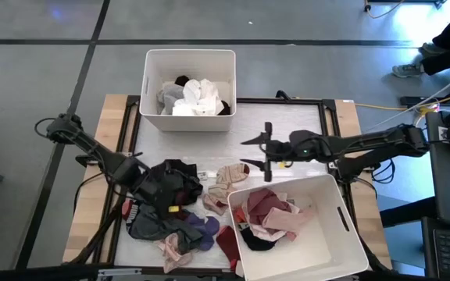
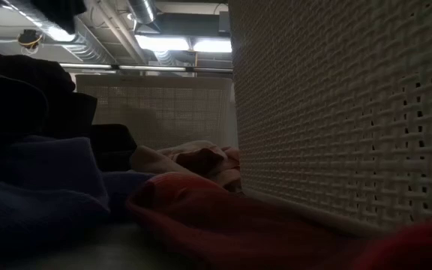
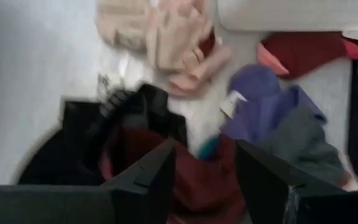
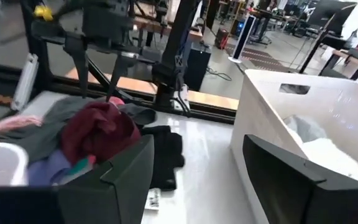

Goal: Sort clothes

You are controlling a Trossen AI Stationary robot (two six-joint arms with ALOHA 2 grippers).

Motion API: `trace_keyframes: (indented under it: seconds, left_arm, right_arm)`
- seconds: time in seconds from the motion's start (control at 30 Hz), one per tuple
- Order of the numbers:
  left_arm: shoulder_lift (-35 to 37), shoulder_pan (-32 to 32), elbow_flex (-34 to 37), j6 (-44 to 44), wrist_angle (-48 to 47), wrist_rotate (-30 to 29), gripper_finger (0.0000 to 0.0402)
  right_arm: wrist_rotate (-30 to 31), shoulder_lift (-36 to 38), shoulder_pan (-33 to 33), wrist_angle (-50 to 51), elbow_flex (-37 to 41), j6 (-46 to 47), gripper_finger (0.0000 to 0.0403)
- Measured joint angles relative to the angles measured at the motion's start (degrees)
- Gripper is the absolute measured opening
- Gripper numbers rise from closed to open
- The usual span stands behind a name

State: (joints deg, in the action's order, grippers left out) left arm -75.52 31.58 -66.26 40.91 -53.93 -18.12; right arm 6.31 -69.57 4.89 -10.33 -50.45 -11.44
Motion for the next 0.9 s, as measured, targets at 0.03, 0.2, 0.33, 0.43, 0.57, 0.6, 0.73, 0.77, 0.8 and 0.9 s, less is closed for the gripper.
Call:
trace_keyframes:
  seconds: [0.03,0.2,0.33,0.43,0.57,0.6,0.73,0.77,0.8,0.9]
  left_arm:
    - [-0.2,0.7,0.0,2.1,-0.6,0.2,0.0153]
    - [-1.0,3.3,2.1,11.6,-3.1,0.6,0.0153]
    - [-1.0,3.6,4.7,14.0,-2.5,0.1,0.0153]
    - [-1.0,3.6,6.9,13.2,0.2,-0.4,0.0153]
    - [-1.0,3.5,9.9,9.4,6.5,-2.6,0.0153]
    - [-1.0,3.3,10.9,9.4,7.4,-2.6,0.0153]
    - [-1.0,2.1,14.3,9.9,7.8,-3.0,0.0153]
    - [-1.0,1.7,15.3,9.9,8.8,-3.1,0.0153]
    - [-1.0,1.5,16.2,9.7,10.1,-3.1,0.0153]
    - [-1.0,0.8,18.6,7.7,14.0,-3.1,0.0153]
  right_arm:
    - [-0.2,1.1,0.0,-0.4,1.1,0.8,0.0248]
    - [-0.6,3.5,0.0,-2.3,3.9,3.5,0.0248]
    - [-0.6,3.5,0.0,-4.7,3.9,3.7,0.0248]
    - [-0.6,3.5,0.0,-5.3,3.9,4.0,0.0248]
    - [-1.0,3.5,0.0,-5.8,3.9,4.1,0.0248]
    - [-1.0,3.5,0.0,-5.8,3.9,4.1,0.0248]
    - [-1.1,3.0,0.0,-5.0,3.9,5.4,0.0248]
    - [-1.1,3.0,0.0,-4.8,3.9,5.5,0.0248]
    - [-1.1,2.9,0.0,-4.8,3.9,5.6,0.0248]
    - [-1.2,2.8,0.0,-4.4,3.9,5.6,0.0248]
